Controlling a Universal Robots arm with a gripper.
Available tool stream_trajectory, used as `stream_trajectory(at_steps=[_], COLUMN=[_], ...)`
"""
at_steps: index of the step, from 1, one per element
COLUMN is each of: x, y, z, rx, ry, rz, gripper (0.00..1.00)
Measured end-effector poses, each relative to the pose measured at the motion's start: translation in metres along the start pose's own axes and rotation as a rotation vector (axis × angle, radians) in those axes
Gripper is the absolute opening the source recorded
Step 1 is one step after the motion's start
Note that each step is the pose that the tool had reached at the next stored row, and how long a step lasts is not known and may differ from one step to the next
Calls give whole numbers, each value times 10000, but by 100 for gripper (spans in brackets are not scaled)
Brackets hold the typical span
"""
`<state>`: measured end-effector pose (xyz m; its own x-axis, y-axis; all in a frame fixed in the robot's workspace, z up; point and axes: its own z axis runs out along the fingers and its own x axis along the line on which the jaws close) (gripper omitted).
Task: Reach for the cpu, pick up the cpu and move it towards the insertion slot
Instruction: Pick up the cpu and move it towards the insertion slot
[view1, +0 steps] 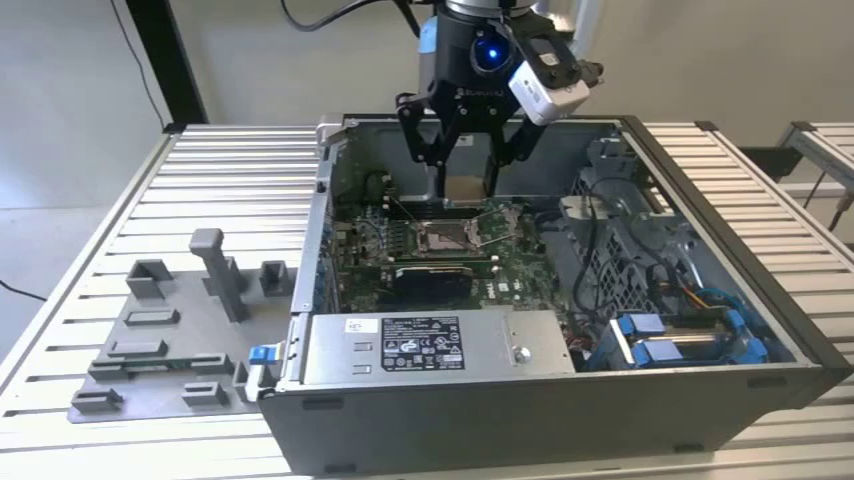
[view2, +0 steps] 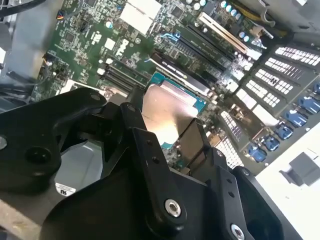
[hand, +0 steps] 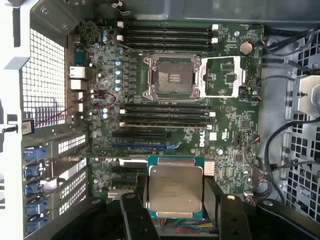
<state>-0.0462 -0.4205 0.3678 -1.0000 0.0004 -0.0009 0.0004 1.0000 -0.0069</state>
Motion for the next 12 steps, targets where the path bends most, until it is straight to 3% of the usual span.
stream_trajectory(at_steps=[4, 12], x=[0, 0], y=[75, 284], z=[4, 9], rx=[-1, 0], ry=[-1, 0], rz=[39, 71], gripper=[0, 0])
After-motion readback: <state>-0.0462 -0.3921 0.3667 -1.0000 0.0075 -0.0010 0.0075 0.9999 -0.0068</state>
